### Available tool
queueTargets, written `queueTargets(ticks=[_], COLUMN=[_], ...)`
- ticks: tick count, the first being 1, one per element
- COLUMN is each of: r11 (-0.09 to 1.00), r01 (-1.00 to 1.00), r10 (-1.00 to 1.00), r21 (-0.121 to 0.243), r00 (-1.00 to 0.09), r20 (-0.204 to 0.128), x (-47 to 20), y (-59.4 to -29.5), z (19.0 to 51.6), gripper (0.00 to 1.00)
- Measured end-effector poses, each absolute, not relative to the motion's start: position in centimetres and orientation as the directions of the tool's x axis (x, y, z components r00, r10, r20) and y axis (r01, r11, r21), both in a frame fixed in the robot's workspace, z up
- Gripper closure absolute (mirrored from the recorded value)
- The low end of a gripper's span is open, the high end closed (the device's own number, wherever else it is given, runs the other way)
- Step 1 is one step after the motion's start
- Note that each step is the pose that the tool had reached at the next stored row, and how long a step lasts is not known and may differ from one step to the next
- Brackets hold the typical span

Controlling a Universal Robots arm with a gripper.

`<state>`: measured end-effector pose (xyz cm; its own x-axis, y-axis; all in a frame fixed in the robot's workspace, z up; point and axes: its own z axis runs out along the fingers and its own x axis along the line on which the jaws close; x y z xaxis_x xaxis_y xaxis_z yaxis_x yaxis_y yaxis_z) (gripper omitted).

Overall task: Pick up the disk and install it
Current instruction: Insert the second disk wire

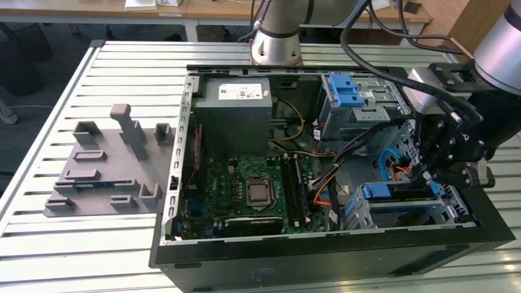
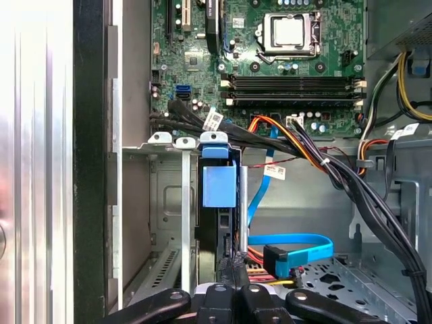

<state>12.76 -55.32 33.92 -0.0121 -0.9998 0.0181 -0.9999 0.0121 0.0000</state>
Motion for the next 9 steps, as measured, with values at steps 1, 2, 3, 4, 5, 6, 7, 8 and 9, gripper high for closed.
queueTargets(ticks=[1,2,3,4,5,6,7,8,9], r11=[0.012,0.012,0.012,0.012,0.012,0.012,0.012,0.012,0.012], r01=[-1.0,-1.0,-1.0,-1.0,-1.0,-1.0,-1.0,-1.0,-1.0], r10=[-1.0,-1.0,-1.0,-1.0,-1.0,-1.0,-1.0,-1.0,-1.0], r21=[0.0,0.0,0.0,0.0,0.0,0.0,0.0,0.0,0.0], r00=[-0.012,-0.012,-0.012,-0.012,-0.012,-0.012,-0.012,-0.012,-0.012], r20=[0.018,0.018,0.018,0.018,0.018,0.018,0.018,0.018,0.018], x=[12.75,12.75,12.71,12.63,12.59,12.48,12.38,12.34,12.31], y=[-55.32,-55.32,-55.32,-55.32,-55.32,-55.32,-55.33,-55.33,-55.32], z=[33.95,33.96,33.97,34.0,34.01,34.07,34.16,34.25,34.35], gripper=[0.89,0.89,0.89,0.89,0.89,0.89,0.89,0.89,0.89])
